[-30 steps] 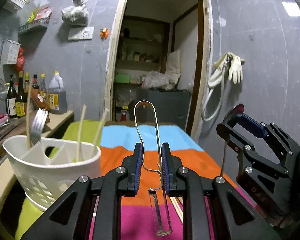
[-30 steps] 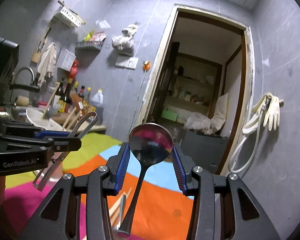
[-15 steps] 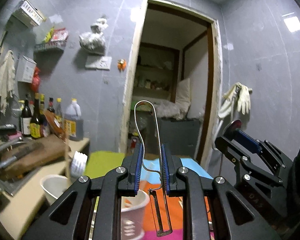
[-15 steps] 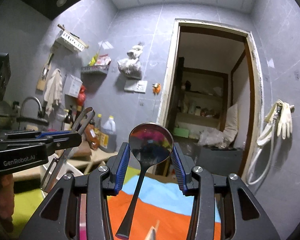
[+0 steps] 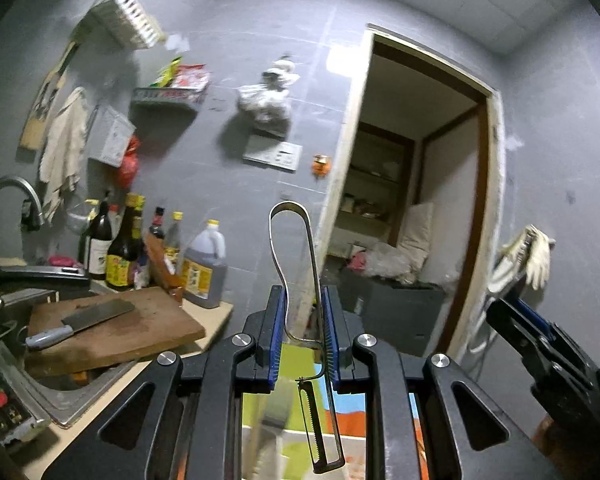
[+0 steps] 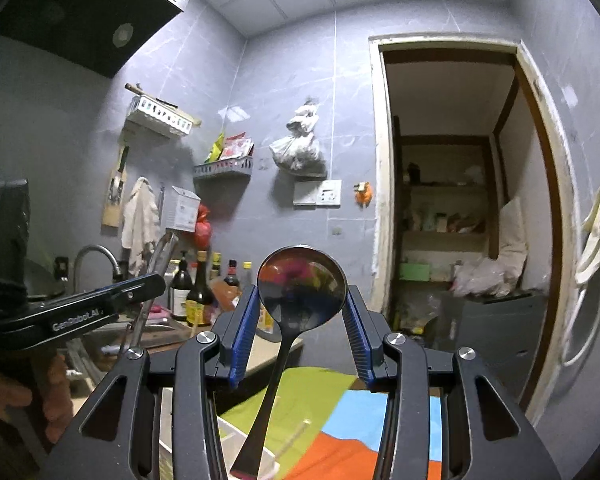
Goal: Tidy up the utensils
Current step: 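Lift the wire utensil with the left tool while the right carries the spoon to the basket, then lower the spoon into the basket and open the right tool while the left releases the wire utensil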
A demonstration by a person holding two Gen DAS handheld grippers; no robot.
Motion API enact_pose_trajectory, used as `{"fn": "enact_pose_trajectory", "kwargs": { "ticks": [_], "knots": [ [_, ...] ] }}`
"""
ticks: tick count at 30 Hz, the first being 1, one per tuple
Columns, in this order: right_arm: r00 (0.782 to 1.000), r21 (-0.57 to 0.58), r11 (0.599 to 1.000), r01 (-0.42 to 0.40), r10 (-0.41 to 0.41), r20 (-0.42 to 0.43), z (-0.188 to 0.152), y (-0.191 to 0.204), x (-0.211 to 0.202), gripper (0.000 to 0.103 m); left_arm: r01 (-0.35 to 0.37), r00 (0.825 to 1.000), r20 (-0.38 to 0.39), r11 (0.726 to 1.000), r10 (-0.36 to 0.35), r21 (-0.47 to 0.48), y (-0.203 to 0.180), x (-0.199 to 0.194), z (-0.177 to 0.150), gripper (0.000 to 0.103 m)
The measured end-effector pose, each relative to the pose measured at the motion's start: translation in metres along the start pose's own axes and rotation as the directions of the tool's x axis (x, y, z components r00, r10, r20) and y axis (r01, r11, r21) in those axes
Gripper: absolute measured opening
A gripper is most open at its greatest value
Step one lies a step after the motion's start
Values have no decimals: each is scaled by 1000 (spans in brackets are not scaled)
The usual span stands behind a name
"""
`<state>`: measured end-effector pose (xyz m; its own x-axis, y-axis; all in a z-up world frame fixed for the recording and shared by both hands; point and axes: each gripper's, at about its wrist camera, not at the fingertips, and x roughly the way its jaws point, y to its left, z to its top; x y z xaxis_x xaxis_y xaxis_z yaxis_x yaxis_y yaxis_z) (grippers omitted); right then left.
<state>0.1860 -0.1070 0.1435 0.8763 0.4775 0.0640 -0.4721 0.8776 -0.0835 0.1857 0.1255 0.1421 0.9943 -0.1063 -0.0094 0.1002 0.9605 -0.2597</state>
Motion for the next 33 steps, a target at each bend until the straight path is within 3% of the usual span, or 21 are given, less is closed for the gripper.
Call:
{"fn": "enact_pose_trajectory", "kwargs": {
  "ticks": [12,33],
  "knots": [
    [997,17,1000,-4,5,-82,-27,15,34,40,-10,1000,-21,994,8,-109,33,24,-24,16],
    [983,-17,1000,-3,0,-183,-67,20,42,40,-93,994,-53,995,91,-33,24,25,-70,16]
  ]
}}
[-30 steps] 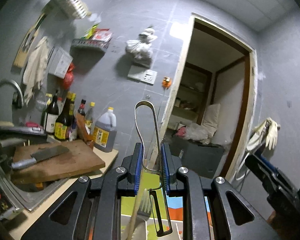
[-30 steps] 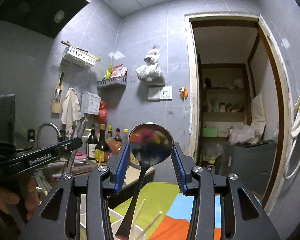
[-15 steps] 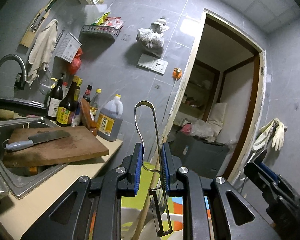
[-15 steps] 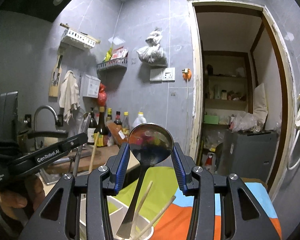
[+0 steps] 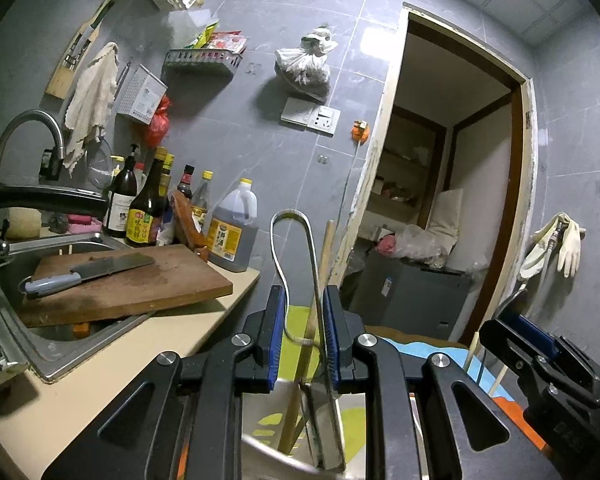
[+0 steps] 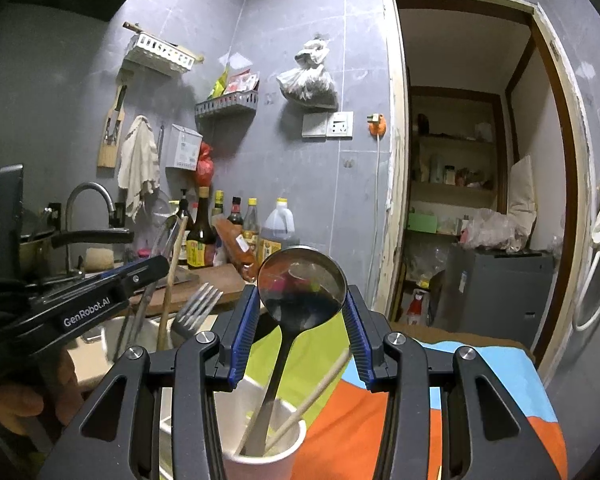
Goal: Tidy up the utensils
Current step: 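Lower the spoon into the basket and open the right tool while the left releases the wire utensil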
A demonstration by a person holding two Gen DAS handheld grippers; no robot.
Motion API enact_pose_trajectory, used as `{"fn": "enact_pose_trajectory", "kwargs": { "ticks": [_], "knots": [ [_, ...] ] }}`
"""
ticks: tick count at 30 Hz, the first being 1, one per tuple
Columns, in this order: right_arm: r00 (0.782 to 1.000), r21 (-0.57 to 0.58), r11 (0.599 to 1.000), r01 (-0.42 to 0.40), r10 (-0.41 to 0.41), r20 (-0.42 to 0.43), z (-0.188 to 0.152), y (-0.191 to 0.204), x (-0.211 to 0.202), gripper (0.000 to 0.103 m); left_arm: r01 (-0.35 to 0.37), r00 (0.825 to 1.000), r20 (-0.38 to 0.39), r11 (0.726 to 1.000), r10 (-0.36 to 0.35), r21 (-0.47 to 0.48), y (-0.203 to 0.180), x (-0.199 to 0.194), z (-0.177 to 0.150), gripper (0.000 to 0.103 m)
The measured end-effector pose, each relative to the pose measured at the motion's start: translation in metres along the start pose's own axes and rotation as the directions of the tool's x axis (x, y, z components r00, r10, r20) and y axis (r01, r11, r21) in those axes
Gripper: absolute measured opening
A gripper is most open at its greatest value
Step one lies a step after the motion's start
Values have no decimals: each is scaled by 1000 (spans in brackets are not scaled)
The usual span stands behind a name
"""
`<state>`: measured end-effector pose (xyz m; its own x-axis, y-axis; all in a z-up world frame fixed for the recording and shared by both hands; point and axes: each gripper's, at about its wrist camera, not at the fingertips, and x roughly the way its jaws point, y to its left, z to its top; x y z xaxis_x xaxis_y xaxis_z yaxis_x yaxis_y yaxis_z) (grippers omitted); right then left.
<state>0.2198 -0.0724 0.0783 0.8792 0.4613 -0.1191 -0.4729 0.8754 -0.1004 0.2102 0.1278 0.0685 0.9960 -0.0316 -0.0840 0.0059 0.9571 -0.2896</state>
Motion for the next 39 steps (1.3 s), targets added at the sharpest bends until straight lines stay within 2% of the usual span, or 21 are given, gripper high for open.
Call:
{"fn": "enact_pose_trajectory", "kwargs": {
  "ticks": [10,17,23,24,25,27,29,31,39],
  "knots": [
    [1000,-3,1000,-5,5,-12,-4,3,0,41,5,1000,-3,1000,-5,-12,3,-2,0,16],
    [1000,15,1000,-18,18,-2,-1,1,-6,42,20,999,-45,1000,-20,0,-3,-11,6,16],
    [999,38,999,-17,16,33,10,-6,-17,46,29,996,-80,1000,-29,-9,-8,-17,12,17],
    [999,40,999,-15,13,40,12,-8,-19,50,35,996,-81,999,-35,-10,-10,-19,13,18],
    [999,43,999,-11,9,49,14,-9,-23,53,42,996,-80,999,-43,-9,-12,-21,15,19],
    [998,48,999,0,-3,66,19,-14,-30,54,52,996,-77,999,-52,-4,-16,-25,17,25],
    [996,48,999,17,-21,81,22,-19,-38,57,69,995,-75,998,-68,10,-24,-30,21,26],
    [995,50,998,34,-39,96,26,-24,-47,65,87,993,-77,996,-85,30,-33,-35,24,29],
    [986,75,992,103,-112,126,35,-53,-89,85,170,983,-83,982,-164,79,-72,-50,27,56]
  ]
}}
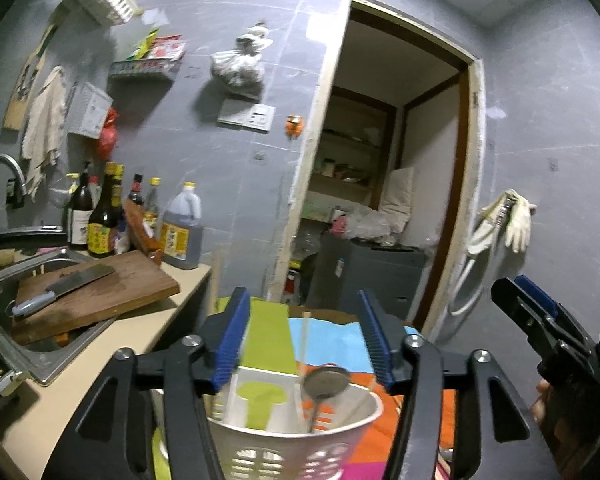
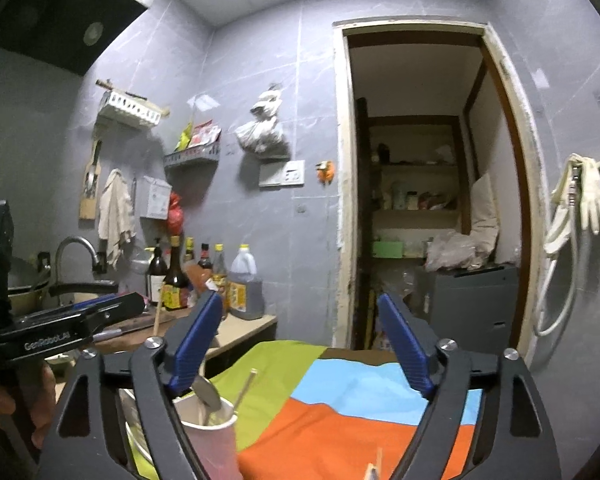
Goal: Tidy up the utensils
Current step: 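Lower the spoon into the basket and open the right tool while the left releases the wire utensil, then move both open tools back down to the remaining chopsticks and spoon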
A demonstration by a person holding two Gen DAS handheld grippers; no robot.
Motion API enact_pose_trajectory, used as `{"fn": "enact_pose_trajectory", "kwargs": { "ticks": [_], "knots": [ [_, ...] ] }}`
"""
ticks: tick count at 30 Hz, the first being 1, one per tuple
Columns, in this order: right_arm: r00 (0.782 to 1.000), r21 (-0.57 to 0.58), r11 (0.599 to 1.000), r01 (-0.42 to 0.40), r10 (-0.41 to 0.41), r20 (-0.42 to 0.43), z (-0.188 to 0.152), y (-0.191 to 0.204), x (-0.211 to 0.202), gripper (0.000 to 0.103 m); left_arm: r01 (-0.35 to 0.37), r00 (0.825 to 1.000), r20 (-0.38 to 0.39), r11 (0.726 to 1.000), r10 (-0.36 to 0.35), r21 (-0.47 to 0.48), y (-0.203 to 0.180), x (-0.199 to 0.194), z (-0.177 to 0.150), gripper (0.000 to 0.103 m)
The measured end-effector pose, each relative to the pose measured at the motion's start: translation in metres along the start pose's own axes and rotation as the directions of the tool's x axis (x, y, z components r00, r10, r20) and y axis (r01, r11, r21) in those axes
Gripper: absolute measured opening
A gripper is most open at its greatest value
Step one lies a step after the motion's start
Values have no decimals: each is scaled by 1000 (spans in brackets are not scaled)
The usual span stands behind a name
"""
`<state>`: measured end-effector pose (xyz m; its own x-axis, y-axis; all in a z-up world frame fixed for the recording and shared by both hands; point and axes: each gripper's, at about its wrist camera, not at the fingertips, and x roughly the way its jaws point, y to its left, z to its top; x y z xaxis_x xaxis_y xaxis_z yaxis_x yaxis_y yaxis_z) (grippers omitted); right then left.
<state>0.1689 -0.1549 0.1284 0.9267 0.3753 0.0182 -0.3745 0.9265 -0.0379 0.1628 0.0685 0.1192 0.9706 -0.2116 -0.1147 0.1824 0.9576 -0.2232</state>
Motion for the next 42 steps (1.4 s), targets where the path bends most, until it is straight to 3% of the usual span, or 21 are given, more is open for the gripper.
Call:
{"fn": "enact_pose_trajectory", "kwargs": {
  "ticks": [7,14,19,28,35,42],
  "knots": [
    [998,1,998,63,-63,11,4,-28,-36,100,71,997,-13,997,-70,30,-34,-4,-7,74],
    [993,0,993,116,-116,7,-6,-52,-63,103,119,993,-36,991,-116,68,-65,-4,-20,86],
    [990,-1,991,136,-136,-24,-18,-66,-72,103,150,986,-90,983,-141,107,-85,2,-35,88],
    [974,-17,986,167,-168,-151,-46,-95,-74,103,184,966,-211,973,-152,142,-108,20,-68,88],
    [949,11,989,150,-141,-281,-67,-116,-66,103,195,933,-337,967,-130,165,-124,39,-94,88],
    [913,49,993,104,-76,-400,-83,-131,-51,100,195,879,-463,971,-111,137,-125,62,-119,88]
  ]
}}
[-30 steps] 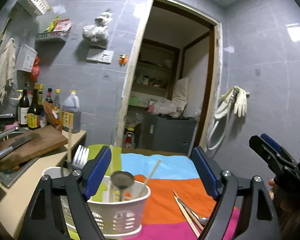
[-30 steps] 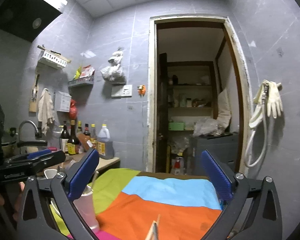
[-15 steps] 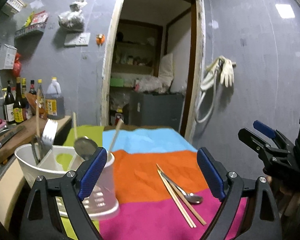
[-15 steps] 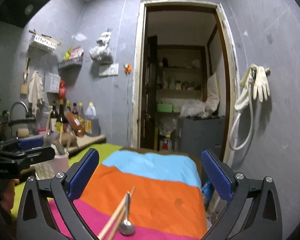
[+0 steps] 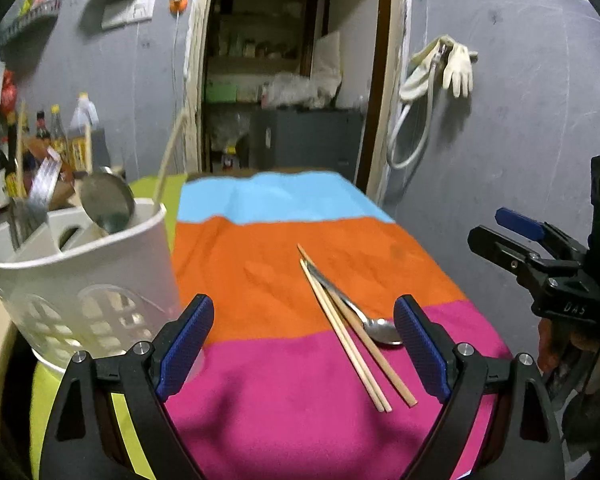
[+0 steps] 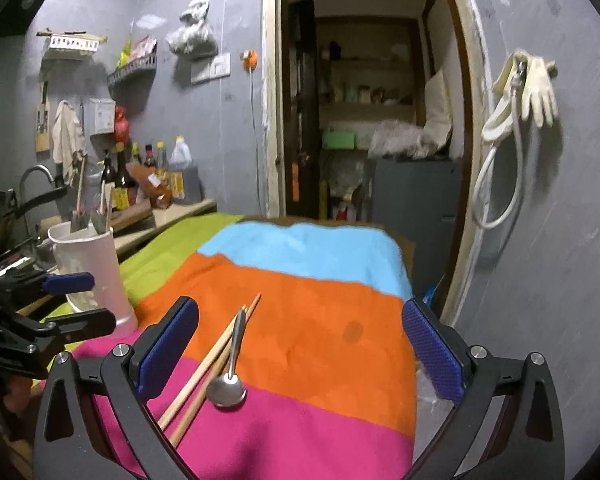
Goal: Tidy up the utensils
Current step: 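Move both open tools back down to the remaining chopsticks and spoon, then close the left tool on a wooden chopstick while the right tool grasps a metal spoon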
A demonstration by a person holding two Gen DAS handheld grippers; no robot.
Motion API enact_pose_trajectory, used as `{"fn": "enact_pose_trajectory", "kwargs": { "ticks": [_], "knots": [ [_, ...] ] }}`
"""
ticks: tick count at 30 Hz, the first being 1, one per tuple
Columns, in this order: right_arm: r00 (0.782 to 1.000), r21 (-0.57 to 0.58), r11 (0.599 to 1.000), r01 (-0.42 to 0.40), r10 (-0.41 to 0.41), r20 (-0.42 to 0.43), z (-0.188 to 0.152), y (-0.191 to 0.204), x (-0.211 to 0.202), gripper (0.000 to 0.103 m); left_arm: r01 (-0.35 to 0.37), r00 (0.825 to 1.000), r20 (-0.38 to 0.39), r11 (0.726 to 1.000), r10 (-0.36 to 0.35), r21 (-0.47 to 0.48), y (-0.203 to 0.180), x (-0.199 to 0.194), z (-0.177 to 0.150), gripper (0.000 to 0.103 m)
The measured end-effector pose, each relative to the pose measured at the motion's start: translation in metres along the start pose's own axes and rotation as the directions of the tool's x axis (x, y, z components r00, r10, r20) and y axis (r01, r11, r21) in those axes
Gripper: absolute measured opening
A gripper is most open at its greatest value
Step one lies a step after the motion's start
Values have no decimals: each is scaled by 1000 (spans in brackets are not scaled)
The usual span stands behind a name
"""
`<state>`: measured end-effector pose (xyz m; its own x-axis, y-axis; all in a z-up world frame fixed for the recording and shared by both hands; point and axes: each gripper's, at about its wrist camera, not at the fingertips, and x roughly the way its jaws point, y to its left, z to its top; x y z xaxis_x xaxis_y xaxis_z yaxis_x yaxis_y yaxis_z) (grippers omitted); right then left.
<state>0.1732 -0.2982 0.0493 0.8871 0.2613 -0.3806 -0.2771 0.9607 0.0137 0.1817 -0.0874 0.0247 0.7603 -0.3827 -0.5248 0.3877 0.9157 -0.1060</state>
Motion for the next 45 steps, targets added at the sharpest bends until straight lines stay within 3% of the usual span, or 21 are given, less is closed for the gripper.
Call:
{"fn": "enact_pose_trajectory", "kwargs": {
  "ticks": [7,9,13,19,24,30,43,45],
  "knots": [
    [991,-4,998,-60,59,-118,-7,-4,23,76,19,993,-114,999,-23,-31,4,26,-1,84],
    [986,-8,997,-75,73,-152,-9,-5,31,69,25,989,-142,999,-29,-35,4,32,2,74],
    [971,7,994,-106,105,-214,-13,-7,46,53,38,978,-204,998,-47,-45,6,48,2,63],
    [943,17,989,-148,146,-299,-19,-5,68,41,76,955,-284,995,-90,-61,9,68,4,47],
    [925,7,985,-172,164,-342,-23,-1,79,36,115,926,-349,988,-145,-104,13,85,3,33],
    [913,13,984,-177,170,-370,-26,-3,88,35,134,897,-400,978,-188,-160,20,102,2,26],
    [901,11,984,-179,168,-399,-28,-3,96,35,96,896,-415,981,-160,-171,22,119,14,17],
    [899,8,983,-181,169,-405,-28,-1,97,35,85,893,-424,982,-151,-171,22,122,17,10]
  ]
}}
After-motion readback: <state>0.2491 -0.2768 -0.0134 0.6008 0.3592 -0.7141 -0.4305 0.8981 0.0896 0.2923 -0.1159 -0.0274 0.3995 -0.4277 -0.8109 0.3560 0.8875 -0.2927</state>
